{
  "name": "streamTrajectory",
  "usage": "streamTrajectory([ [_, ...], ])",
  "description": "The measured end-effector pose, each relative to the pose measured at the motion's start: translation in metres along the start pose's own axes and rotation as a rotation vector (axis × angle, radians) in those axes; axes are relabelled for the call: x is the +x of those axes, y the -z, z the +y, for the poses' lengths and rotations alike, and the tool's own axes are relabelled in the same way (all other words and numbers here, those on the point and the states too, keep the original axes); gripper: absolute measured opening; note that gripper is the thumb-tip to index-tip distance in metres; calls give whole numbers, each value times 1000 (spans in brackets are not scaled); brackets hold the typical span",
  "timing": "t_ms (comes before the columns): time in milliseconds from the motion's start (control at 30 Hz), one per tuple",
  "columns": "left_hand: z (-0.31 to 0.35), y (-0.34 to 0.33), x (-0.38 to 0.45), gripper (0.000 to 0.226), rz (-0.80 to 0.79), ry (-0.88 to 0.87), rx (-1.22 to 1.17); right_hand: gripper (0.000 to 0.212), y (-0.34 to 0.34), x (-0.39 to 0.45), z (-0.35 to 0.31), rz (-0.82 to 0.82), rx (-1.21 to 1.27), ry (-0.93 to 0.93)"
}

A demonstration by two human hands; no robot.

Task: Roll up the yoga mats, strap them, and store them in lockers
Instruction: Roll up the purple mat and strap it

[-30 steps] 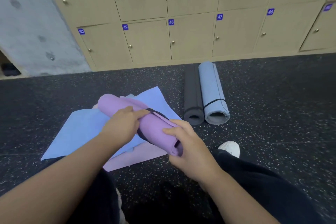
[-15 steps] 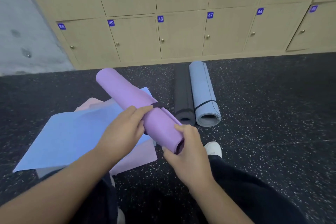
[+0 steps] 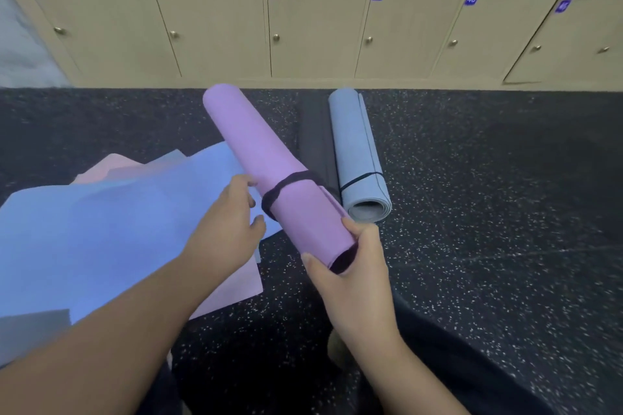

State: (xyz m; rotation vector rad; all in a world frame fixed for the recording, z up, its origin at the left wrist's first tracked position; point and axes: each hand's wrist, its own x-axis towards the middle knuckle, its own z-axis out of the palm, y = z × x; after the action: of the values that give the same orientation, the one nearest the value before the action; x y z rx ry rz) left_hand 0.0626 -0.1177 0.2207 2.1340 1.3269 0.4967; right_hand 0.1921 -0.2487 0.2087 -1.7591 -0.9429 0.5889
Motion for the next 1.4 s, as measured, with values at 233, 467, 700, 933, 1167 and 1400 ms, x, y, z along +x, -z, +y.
streamTrajectory([
  [233,-11,-17,-1,69,-494,-22,337,51,-1,67,13,60,-8,-102],
  [467,-10,-11,10,62,-508,-30,343,47,1,105,32,49,-85,-148],
  [700,-12,-11,20,55,-466,-35,290,46,14,102,49,68,-98,-197],
  [933,-2,-21,20,50,-503,-51,292,48,51,101,72,227,-117,-258],
  [1167,2,-36,18,48,-575,-77,318,45,64,110,80,334,-86,-290],
  [1400,3,-39,22,47,-576,-107,305,48,70,120,97,455,-121,-316],
])
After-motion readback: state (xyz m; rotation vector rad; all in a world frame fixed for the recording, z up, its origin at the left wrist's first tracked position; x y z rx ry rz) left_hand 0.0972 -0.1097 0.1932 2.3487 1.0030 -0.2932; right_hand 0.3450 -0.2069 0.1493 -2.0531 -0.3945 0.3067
